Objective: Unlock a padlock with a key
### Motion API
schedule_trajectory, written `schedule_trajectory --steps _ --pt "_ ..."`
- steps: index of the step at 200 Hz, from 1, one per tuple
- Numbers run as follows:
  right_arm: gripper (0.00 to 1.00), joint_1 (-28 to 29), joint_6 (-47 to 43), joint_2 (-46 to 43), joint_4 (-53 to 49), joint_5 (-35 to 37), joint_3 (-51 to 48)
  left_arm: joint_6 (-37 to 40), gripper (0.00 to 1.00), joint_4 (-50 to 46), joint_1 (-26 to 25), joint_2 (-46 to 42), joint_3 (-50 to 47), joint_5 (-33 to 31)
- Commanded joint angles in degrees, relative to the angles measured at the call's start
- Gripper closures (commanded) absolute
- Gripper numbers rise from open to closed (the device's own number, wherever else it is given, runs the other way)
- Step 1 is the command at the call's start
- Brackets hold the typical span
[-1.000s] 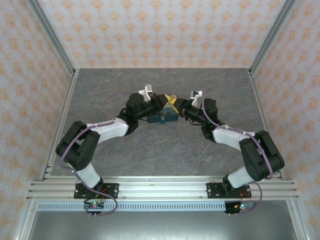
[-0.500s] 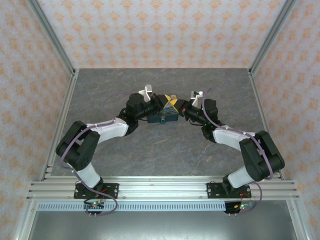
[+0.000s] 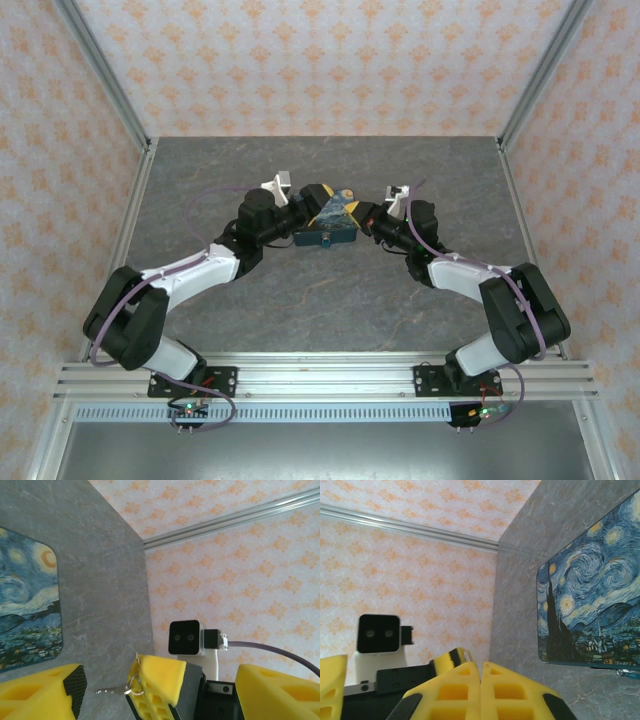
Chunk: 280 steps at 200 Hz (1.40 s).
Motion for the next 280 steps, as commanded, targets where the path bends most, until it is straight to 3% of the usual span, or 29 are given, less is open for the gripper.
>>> schedule_trajectory --steps 1,24,57,147,280 --pt "1.00 -0.61 -2.20 -0.29 -0.33 -0.09 1.96 9.31 0.19 -13.90 0.17 -2.81 0.49 -2.50" --pt "1.00 -1.02 -3.29 1.65 -2.14 -0.31 4.79 17.80 0.18 -31.25 -1.72 -2.11 4.92 -6.37" --pt "1.00 -1.84 -4.92 6.58 -7.46 0.80 12.44 24.31 0.21 -39.44 -5.73 -0.03 5.27 -11.58" --pt "1.00 -2.43 -6.42 23.72 -20.18 4.00 32.35 30.03 0.33 -25.81 -8.58 9.37 1.59 -12.75" --pt "1.00 -0.78 -5.21 31.71 -23.67 4.21 38.73 39.16 0.38 -12.81 -8.58 25.10 4.98 -22.95"
